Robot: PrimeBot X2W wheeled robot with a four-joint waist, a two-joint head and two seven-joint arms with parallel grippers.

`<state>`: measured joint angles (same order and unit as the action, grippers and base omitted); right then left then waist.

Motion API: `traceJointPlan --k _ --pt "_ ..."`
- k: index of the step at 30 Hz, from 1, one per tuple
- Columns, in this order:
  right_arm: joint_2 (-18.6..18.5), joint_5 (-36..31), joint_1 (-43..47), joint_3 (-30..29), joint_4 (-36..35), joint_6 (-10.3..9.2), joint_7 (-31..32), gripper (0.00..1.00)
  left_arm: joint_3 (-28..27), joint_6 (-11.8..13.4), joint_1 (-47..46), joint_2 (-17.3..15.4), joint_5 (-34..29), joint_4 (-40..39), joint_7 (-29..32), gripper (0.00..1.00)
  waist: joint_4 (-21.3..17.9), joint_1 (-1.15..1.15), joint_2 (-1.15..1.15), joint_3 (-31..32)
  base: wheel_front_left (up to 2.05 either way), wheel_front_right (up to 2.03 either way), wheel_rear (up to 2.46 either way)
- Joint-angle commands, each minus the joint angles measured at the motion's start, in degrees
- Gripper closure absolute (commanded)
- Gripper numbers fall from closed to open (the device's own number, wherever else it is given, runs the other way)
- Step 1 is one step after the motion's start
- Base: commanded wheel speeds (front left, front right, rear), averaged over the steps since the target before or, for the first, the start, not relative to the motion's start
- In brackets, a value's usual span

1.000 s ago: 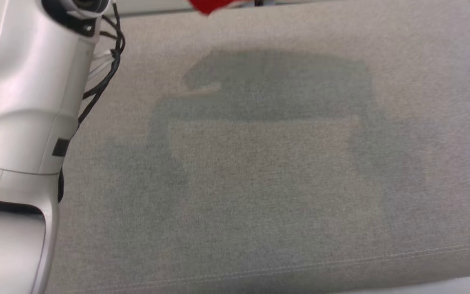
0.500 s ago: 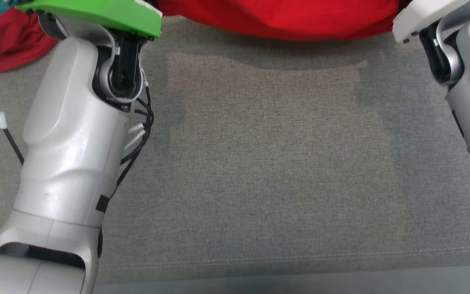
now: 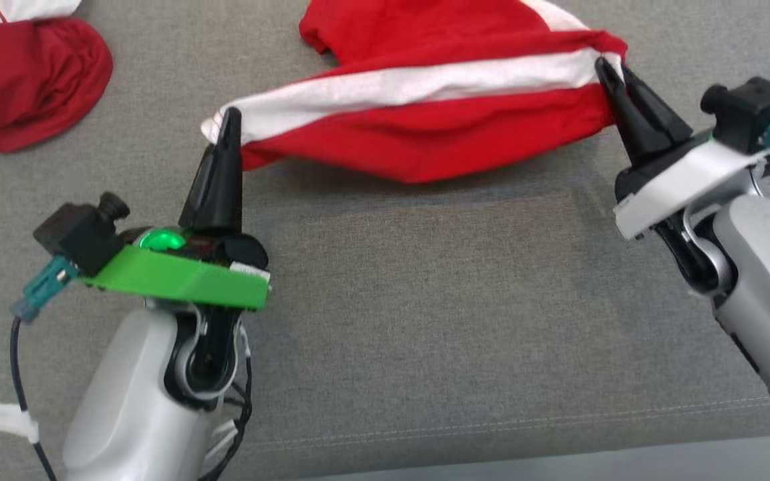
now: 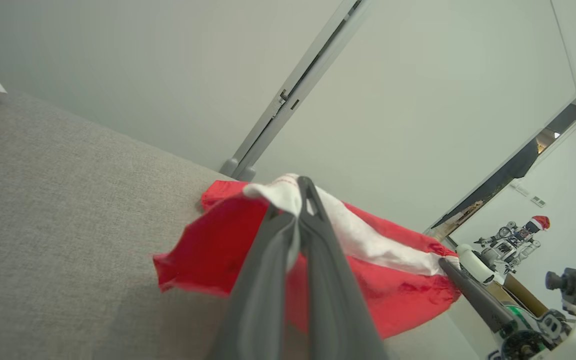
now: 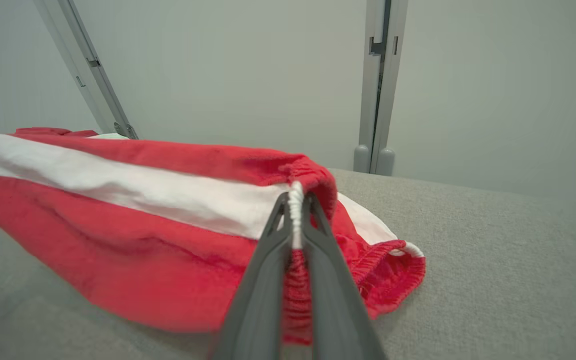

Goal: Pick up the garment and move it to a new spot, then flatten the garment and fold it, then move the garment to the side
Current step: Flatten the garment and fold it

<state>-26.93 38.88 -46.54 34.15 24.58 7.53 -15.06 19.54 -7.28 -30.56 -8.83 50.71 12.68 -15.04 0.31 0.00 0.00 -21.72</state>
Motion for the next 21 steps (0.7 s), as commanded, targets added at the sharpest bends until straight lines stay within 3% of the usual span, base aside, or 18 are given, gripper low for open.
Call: traceJointPlan --k 1,6,11,17,21 --pt "-1.0 1.1 3.3 -0.5 -1.9 -0.08 -0.2 1.00 0.4 -0.2 3.7 -1.3 1.4 -3.0 -0.1 1.00 -0.5 0.00 0.00 3.1 0.00 0.00 0.00" --pt "-2.9 0.9 14.5 -3.0 -8.2 -0.09 -0.2 1.00 -1.4 -0.2 15.9 -2.6 3.5 -11.1 -0.1 1.00 -0.2 0.00 0.00 7.1 0.00 0.00 0.00" --pt "-1.3 -1.9 28.1 -9.9 -13.3 -0.10 -0.2 1.00 -2.2 -0.2 28.3 -2.7 2.3 -17.0 -0.1 1.00 1.0 0.00 0.00 11.2 0.00 0.00 0.00" --pt "1.7 -4.6 39.6 -15.7 -17.8 -0.10 -0.2 1.00 1.8 -0.2 36.4 -4.5 -1.2 -20.9 -0.1 1.00 1.7 0.00 0.00 13.6 0.00 0.00 0.00" --pt "1.2 -5.6 45.3 -16.6 -20.2 -0.09 -0.2 1.00 2.6 -0.2 39.6 -5.6 -1.8 -22.2 -0.1 1.00 1.4 0.00 0.00 14.2 0.00 0.00 0.00"
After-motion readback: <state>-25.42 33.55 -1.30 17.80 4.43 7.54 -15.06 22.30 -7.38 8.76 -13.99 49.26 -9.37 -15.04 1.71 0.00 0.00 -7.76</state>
